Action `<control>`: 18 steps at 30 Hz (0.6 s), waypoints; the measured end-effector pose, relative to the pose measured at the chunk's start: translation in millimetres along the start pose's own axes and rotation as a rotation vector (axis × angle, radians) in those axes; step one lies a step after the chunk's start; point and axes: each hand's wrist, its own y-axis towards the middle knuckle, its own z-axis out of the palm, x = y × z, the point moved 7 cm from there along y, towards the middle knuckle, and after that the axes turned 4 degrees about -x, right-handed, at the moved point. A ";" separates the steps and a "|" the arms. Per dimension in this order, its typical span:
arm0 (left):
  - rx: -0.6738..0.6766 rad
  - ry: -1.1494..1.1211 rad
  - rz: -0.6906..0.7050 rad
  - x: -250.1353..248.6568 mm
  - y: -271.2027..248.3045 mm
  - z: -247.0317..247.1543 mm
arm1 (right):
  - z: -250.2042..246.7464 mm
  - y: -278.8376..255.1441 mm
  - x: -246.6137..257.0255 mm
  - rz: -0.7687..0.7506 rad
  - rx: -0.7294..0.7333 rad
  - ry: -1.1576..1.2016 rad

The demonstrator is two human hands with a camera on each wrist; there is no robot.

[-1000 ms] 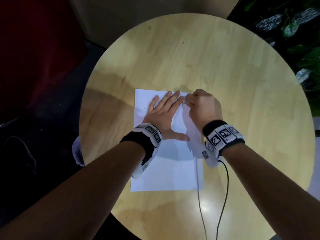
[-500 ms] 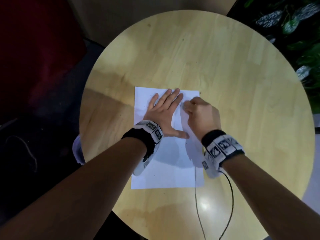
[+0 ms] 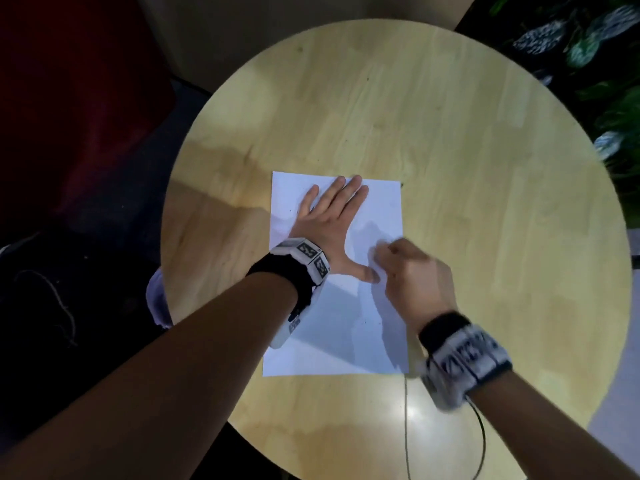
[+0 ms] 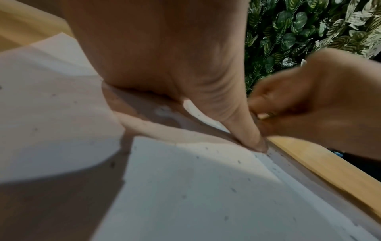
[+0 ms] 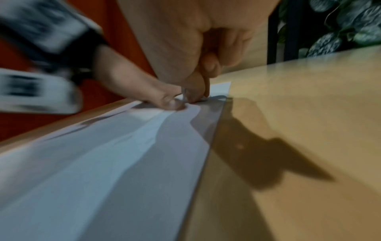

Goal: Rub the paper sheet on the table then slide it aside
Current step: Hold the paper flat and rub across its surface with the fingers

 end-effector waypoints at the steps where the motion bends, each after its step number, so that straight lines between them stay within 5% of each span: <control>1: 0.004 0.005 -0.002 -0.1 -0.4 -0.2 | -2.2 -14.5 0.5 0.003 0.021 0.019; 9: 0.001 -0.031 0.008 -1.0 -0.6 -2.8 | -4.2 76.2 3.5 0.006 -0.086 -0.050; 14: 0.013 0.002 -0.007 -1.1 -2.3 -0.5 | 3.2 -0.5 7.5 -0.029 0.014 -0.045; 18: -0.003 -0.067 0.046 4.8 -8.0 -11.4 | 5.0 -4.2 -0.3 -0.073 -0.004 -0.026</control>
